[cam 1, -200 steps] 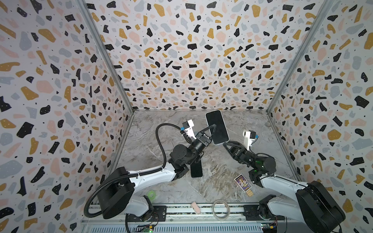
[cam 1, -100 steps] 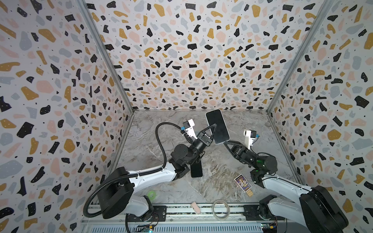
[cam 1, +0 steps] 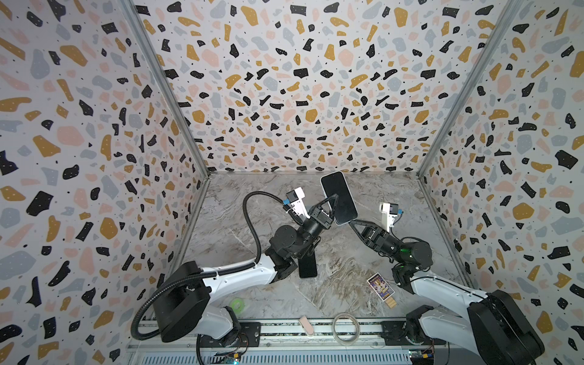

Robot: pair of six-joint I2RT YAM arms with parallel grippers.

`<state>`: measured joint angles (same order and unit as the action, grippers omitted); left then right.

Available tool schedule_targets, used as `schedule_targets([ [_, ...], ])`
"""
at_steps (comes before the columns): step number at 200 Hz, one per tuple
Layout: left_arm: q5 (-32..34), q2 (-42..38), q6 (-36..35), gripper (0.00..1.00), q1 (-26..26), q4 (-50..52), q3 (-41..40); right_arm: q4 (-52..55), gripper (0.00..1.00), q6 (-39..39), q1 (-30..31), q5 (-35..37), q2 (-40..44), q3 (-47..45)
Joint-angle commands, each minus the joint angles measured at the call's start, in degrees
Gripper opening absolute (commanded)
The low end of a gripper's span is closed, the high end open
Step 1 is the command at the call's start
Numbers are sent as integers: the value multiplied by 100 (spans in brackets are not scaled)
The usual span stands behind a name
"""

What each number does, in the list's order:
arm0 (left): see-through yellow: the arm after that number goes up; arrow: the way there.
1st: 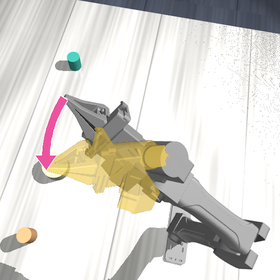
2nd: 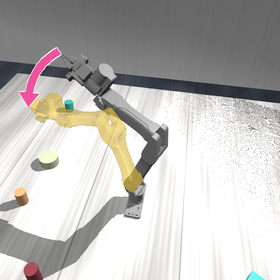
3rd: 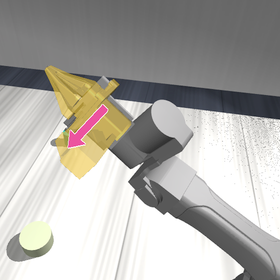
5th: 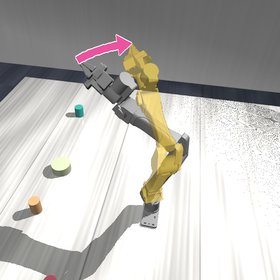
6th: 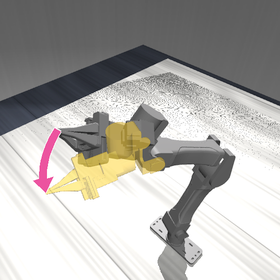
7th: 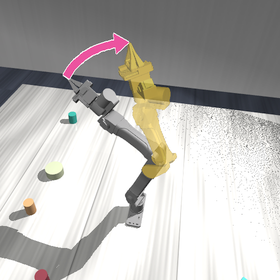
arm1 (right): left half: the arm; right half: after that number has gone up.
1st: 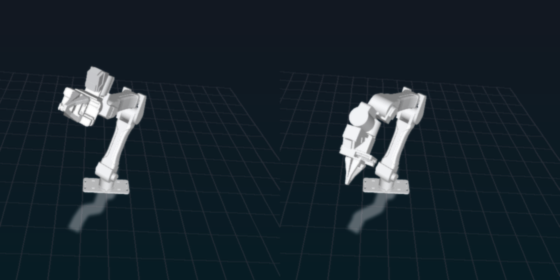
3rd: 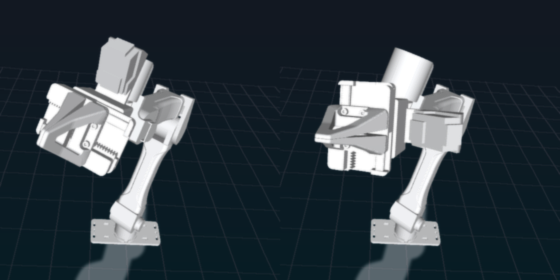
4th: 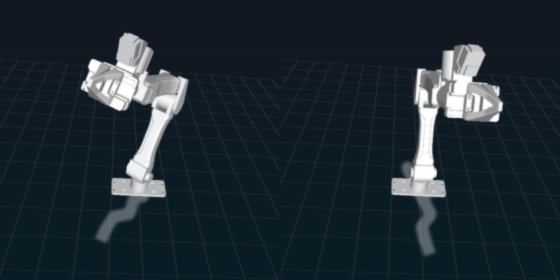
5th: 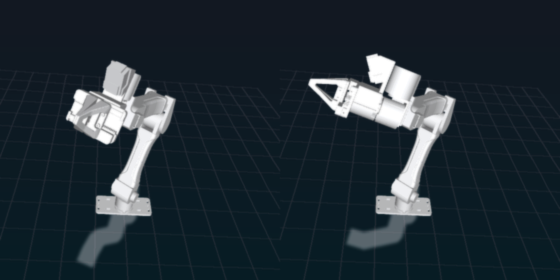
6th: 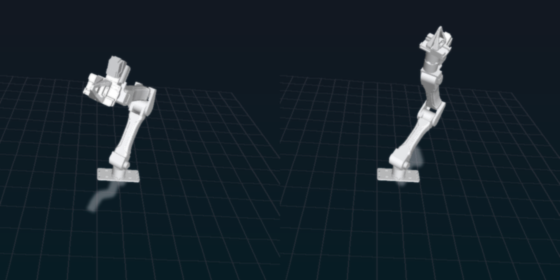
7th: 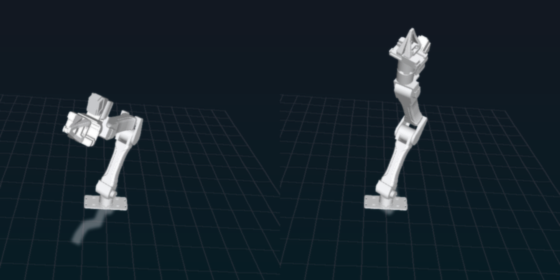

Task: Take the phone out of the phone case
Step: Remove the phone case from the phone.

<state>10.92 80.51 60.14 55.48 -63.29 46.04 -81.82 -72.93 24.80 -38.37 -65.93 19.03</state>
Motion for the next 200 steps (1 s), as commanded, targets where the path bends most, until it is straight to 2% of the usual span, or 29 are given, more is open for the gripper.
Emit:
schedule_targets([
  [1, -1452, -3, 95, 0, 680, -189, 94, 937, 29, -155, -178, 927, -182, 251],
  [121, -1522, 126, 207, 0, 827, -421, 19, 1017, 24, -351, -236, 993, -423, 258],
  [155, -1241, 38, 232, 0, 824, -268, -138, 849, 23, -297, -276, 1067, -196, 67],
  [168, -1131, 18, 290, 0, 793, -168, -163, 628, 24, -319, -291, 961, -170, -26],
  [173, -1119, 6, 324, 0, 766, -159, -174, 158, 24, -375, -306, 925, -172, -101],
  [200, -1035, -67, 428, 0, 647, 18, -192, -549, 31, -643, -449, 636, -158, -378],
])
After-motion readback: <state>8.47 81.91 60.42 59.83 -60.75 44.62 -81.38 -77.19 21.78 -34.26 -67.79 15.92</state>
